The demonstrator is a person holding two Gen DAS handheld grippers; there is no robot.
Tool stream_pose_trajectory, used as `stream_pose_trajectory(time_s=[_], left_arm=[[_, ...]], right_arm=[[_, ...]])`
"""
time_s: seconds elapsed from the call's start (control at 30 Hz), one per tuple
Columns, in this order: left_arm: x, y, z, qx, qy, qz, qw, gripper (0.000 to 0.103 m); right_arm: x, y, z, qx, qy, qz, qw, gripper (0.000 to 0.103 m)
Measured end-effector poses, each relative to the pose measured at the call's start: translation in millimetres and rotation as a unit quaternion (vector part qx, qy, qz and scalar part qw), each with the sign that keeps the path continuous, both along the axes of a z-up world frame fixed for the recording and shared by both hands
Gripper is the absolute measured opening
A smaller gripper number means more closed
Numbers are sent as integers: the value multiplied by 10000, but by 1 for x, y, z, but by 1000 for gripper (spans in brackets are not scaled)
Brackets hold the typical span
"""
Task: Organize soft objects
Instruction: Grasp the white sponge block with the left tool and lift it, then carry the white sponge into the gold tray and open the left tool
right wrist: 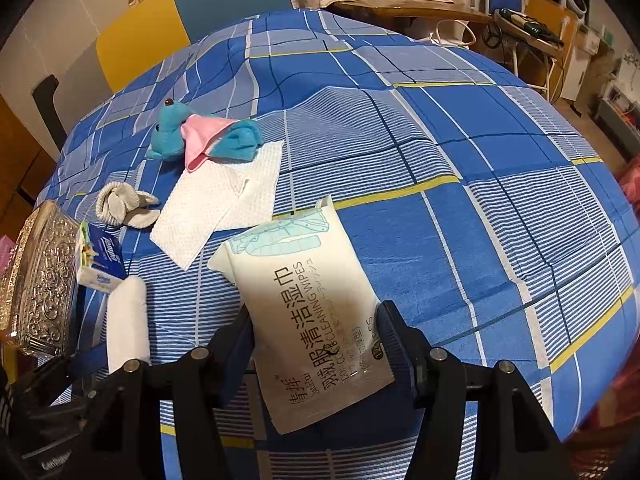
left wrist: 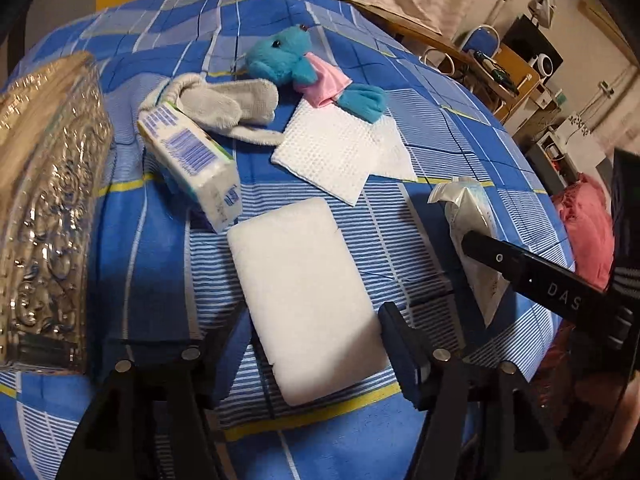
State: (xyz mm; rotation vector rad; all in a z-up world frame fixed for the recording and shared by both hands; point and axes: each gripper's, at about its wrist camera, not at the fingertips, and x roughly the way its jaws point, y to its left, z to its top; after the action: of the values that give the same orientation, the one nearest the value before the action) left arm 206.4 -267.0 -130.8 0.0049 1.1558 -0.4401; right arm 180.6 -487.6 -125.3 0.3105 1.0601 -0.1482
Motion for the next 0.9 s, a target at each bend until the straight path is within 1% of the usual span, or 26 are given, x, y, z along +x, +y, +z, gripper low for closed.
stream_pose_trajectory(time_s=[0.07, 0.13, 0.17, 0.23, 0.3, 0.33, 0.5, 0.67, 0.7, 0.9], left_arm=[[0, -2, 0, 105, -8, 34, 9999, 67], [4, -7, 0, 67, -8, 8, 10000, 67], [4, -10, -1, 89, -53, -33, 9999, 64], [1, -10, 0, 252, -120, -42, 9996, 61], [0, -6, 1, 110, -175, -72, 9998, 60], [-4, -3, 4, 120, -250, -93, 9996, 59], [-20, 6, 27, 179, -666, -234, 9973, 59], [-40, 28, 56, 177, -1056, -280, 9939, 59], [-46, 35, 62, 233, -1148, -288, 9927, 59], [-61, 73, 85, 437, -1466, -80, 9882, 59]], right_arm=[[0, 1, 0, -4, 4, 8, 10000, 61], [0, 0, 0, 1, 5, 20, 10000, 61], [0, 0, 0, 9, 3, 21, 10000, 61], [0, -1, 0, 36, -1, 19, 10000, 61], [0, -1, 0, 54, -4, 25, 10000, 61], [0, -1, 0, 63, -9, 25, 10000, 61], [0, 2, 0, -64, -11, 82, 9999, 61], [0, 7, -1, -264, -24, 169, 9995, 61], [0, 8, -1, -312, -27, 187, 9993, 61], [-2, 11, -1, -454, -59, 226, 9987, 61]])
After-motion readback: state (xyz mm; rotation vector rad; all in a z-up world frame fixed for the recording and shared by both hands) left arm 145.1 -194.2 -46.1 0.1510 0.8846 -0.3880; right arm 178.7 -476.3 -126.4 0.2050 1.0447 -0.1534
